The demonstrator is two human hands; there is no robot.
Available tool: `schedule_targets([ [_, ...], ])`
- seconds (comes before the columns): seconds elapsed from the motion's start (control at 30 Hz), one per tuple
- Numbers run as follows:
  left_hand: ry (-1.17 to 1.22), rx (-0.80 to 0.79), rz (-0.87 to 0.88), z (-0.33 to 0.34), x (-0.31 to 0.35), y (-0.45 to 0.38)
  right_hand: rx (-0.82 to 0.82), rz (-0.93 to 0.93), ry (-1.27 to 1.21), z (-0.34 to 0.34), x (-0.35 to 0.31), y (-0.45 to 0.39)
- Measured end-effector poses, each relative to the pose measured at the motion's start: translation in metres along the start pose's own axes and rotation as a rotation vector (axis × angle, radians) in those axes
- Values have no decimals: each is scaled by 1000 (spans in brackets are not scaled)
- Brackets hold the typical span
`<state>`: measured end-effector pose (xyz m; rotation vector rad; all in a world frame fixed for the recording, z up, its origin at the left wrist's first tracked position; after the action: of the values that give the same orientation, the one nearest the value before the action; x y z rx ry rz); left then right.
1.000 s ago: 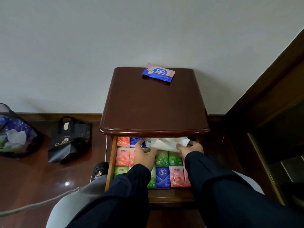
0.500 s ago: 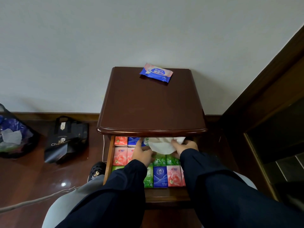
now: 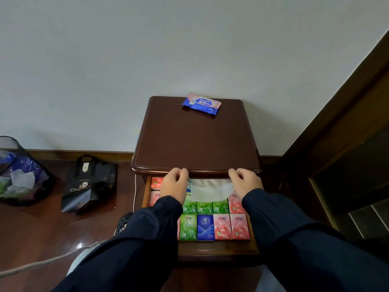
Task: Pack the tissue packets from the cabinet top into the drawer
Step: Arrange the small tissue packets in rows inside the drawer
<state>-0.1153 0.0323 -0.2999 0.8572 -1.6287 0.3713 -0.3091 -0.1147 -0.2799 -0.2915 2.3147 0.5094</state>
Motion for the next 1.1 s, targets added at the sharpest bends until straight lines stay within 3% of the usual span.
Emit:
schedule_targets([
  [0.2, -223, 26, 213, -9, 44, -50, 69, -349, -12, 8, -56, -30],
  [0.33, -657, -44, 154, -6, 36, -83, 20, -421, 66, 24, -81, -67],
  [0.43, -813, -99, 178, 3, 29, -105, 11, -405, 134, 32, -97, -108],
  [0.53, -833, -134, 137, 6, 23, -122, 23, -406, 225, 37, -120, -159],
  [0.67, -845, -53, 196, 7, 17, -118, 45, -420, 390, 39, -160, -227],
  [0.8, -827, -21, 211, 7, 16, -116, -42, -320, 513, 56, -168, -269],
  [0.9, -810, -23, 213, 8, 17, -115, -26, -349, 630, 70, -155, -264],
  [1.1, -671, -43, 189, 3, 27, -108, -79, -551, 613, 72, -125, -189],
])
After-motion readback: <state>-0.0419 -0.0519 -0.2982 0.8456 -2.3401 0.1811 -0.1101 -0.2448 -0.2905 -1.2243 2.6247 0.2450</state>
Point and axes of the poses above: each hand's wrist, its own y-axis away from the middle knuckle, its own z-axis out of the palm, x = y × z, the point moved 6 cm from there along -y, towards the middle knuckle, and after that the axes turned 5 degrees about -x, right-handed, at the moved point
